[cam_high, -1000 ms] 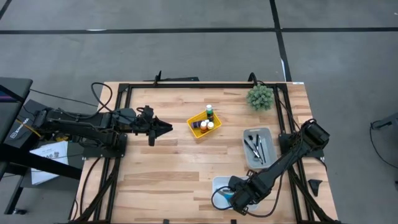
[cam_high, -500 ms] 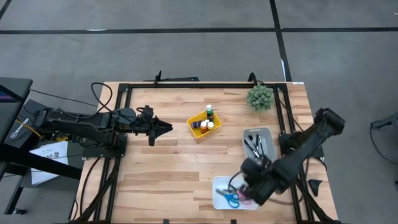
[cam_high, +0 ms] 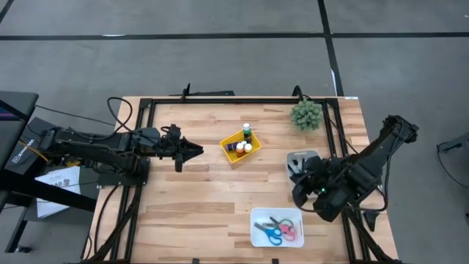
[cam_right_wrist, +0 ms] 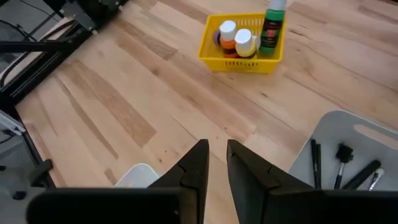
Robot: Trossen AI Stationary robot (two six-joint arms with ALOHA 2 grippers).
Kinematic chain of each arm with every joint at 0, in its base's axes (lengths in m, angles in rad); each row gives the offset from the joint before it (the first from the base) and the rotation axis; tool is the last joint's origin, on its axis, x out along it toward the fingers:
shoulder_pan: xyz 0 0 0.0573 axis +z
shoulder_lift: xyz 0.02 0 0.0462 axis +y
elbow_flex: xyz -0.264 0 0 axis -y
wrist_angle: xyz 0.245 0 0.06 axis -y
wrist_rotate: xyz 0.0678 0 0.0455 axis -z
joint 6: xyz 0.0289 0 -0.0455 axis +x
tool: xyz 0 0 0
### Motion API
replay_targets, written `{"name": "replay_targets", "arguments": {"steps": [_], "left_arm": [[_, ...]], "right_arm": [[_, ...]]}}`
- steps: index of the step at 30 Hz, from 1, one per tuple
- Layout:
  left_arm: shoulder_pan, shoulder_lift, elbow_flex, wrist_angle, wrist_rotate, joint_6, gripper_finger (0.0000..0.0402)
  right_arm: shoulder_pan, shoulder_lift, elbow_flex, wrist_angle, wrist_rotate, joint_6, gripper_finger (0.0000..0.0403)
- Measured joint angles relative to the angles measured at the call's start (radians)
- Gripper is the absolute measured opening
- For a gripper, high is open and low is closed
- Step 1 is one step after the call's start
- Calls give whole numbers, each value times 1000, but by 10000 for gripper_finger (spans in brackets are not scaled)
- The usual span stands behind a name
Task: Pick & Place Paint Supplies
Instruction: Return to Home Position
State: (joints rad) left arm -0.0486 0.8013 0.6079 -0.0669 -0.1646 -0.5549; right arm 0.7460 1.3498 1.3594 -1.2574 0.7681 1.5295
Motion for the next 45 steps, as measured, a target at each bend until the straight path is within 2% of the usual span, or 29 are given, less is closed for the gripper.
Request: {"name": "replay_targets", "arguments": {"steps": [7,12,17,20,24,30,35,40,45], "left_arm": [[0,0,0,-1,0,0,85],[0,0,0,-7,1,12,85],[0,0,0,-14,2,54,85],[0,0,0,-14,-6,60,85],[0,0,0,-13,-17,94,85],[0,0,0,42,-65,187,85],[6,0,0,78,-82,219,85],[2,0,-7,78,-36,279,85],[2,0,-104,151,18,317,85]], "right_arm": [[-5,-15,1,25,74,-18,54],[-6,-7,1,23,65,-21,54],[-85,93,0,159,-121,-230,54],[-150,166,0,316,-140,-372,54],[-259,242,0,618,-171,-618,54],[-421,241,0,1023,-307,-939,54],[-525,194,1,1266,-469,-1105,54],[-569,123,3,1288,-515,-1156,54],[-574,67,0,1250,-515,-1197,54]]}}
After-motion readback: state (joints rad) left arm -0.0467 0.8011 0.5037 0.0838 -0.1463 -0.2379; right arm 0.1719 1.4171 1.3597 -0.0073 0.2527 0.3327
